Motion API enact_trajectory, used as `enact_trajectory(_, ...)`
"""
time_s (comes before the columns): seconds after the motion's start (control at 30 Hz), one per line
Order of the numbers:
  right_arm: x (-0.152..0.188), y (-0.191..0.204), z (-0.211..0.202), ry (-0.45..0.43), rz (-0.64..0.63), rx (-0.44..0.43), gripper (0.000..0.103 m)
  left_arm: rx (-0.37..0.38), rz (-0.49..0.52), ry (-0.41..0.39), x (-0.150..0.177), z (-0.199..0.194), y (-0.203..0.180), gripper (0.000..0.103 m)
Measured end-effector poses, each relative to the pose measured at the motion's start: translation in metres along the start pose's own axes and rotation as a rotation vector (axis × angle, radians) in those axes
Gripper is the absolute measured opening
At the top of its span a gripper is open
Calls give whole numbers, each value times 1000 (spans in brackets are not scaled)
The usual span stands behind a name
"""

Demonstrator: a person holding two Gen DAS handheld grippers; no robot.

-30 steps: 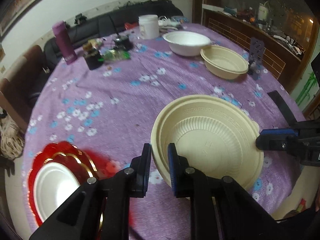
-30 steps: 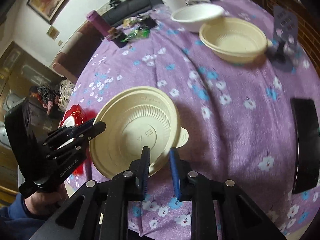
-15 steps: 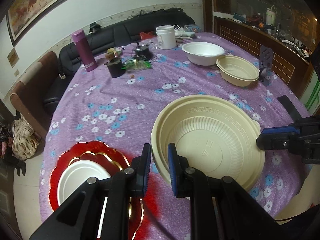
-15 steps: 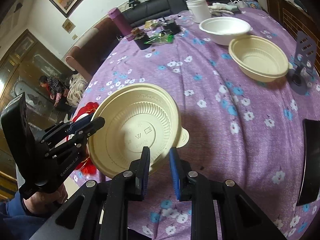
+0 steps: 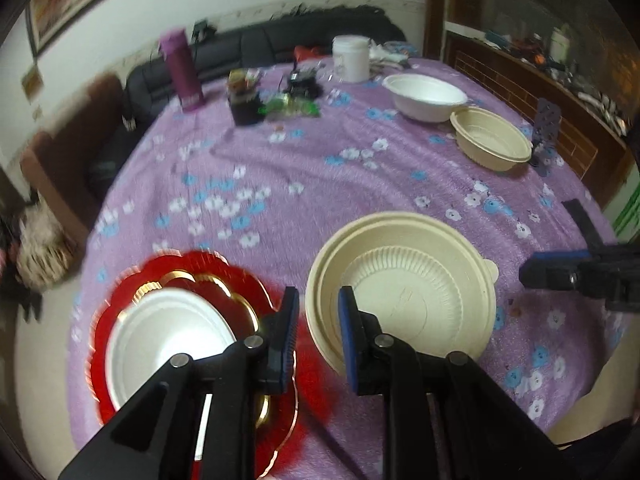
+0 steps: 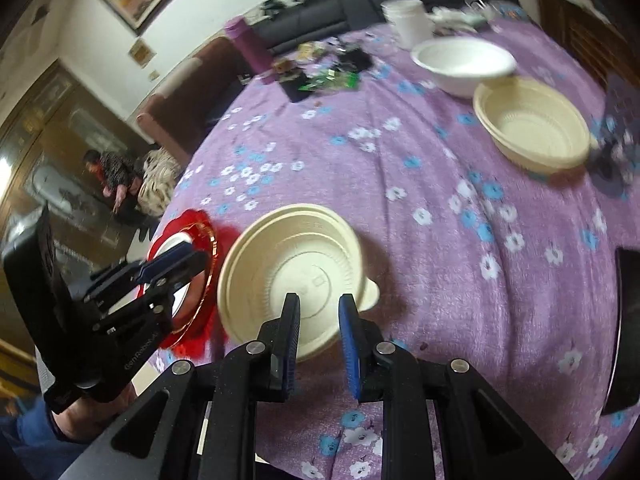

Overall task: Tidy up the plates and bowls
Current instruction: 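Lift the cream bowl with the left gripper and carry it toward the red plates, then lower the cream bowl onto the white bowl atop the red plates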

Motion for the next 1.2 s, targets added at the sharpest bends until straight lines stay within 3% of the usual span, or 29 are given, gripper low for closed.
enact_trajectory(0.07, 3, -6, 4, 18, 27, 8, 35, -4, -26, 21, 1, 6, 4, 41)
enact_trajectory(0.17, 7, -11, 10, 51, 53, -8, 41, -3, -46, 28, -1, 12, 7, 54)
enact_trajectory(0.4, 11, -12, 27, 97, 44, -19, 41, -1, 13, 74, -10, 39, -4, 53)
enact_trajectory(0.47, 11, -12, 33, 106, 37, -19, 41, 2, 21, 116, -12, 52, -6, 37)
enact_trajectory(0.57, 12, -12, 43, 132, 27, -20, 32, 19, 34, 148, -8, 60, -10, 26)
enact_trajectory(0.63, 13, -10, 47, 141, 12, -15, 23, 25, 42, 139, -6, 57, -13, 26)
enact_trajectory(0.77, 9, -13, 36, 101, 3, 22, 19, 27, 56, 105, -7, 47, -18, 26)
enact_trajectory(0.97, 2, -7, 20, 49, -34, 34, 19, -9, 85, 6, -16, 27, -24, 26)
enact_trajectory(1.2, 0, -1, 13, 23, -51, 24, 19, -43, 104, -54, -20, 11, -23, 26)
Point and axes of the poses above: each gripper's, at about its wrist camera, not at the fingertips, and z roughly the way its jaws point, y to its left, x to its underside, the point moved 2 cm from there along z, roughly the way its jaws point, and after that the axes turned 8 degrees about -z, right-handed, at the moved point
